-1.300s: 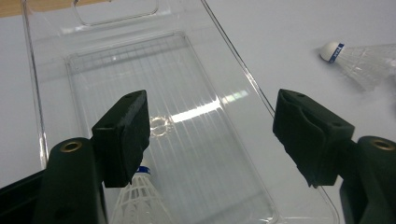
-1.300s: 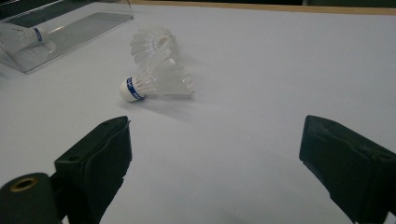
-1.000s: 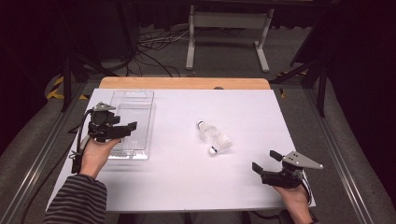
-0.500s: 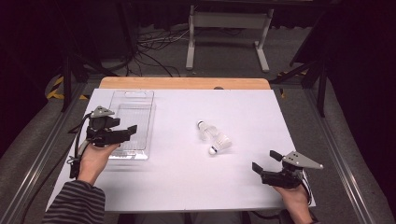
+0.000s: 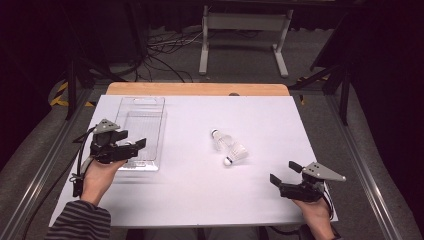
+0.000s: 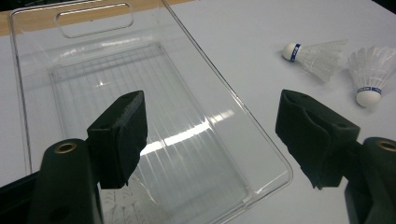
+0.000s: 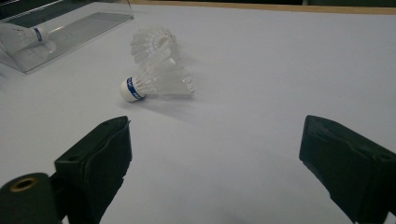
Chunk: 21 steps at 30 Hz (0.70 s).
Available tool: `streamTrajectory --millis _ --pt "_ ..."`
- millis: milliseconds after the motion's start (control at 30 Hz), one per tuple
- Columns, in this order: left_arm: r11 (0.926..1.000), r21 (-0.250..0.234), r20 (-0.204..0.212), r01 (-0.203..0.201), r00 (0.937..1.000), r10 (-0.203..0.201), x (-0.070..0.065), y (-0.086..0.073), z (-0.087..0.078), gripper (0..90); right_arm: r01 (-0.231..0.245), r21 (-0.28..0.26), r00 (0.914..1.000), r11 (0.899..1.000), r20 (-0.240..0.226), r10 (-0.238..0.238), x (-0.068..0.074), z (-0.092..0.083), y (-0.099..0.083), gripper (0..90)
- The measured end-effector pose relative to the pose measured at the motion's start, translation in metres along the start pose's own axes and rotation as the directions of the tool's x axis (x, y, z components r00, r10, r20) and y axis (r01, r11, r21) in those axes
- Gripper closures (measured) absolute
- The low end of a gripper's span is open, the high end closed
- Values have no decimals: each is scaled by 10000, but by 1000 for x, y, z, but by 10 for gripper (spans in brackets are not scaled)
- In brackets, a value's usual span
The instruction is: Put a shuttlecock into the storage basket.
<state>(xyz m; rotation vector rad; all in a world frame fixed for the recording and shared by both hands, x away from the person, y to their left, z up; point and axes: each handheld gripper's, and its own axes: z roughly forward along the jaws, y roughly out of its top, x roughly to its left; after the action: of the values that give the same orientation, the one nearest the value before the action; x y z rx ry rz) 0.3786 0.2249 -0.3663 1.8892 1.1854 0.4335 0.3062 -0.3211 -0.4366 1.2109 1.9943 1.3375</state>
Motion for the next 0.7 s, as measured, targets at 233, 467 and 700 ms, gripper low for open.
streamTrajectory --millis 233,467,700 --pt "9996 -297 124 -20 9999 23 -4 -5 -5 258 3 -1 10000 10000 4 -3 0 0 0 101" --pt "9993 -376 222 -73 9997 82 -7 -11 -8 255 -3 -2 10000 10000 -1 3 0 0 0 101" --pt "9991 -413 301 -79 9995 91 -6 -17 -12 255 -3 9 10000 10000 1 3 0 0 0 101"
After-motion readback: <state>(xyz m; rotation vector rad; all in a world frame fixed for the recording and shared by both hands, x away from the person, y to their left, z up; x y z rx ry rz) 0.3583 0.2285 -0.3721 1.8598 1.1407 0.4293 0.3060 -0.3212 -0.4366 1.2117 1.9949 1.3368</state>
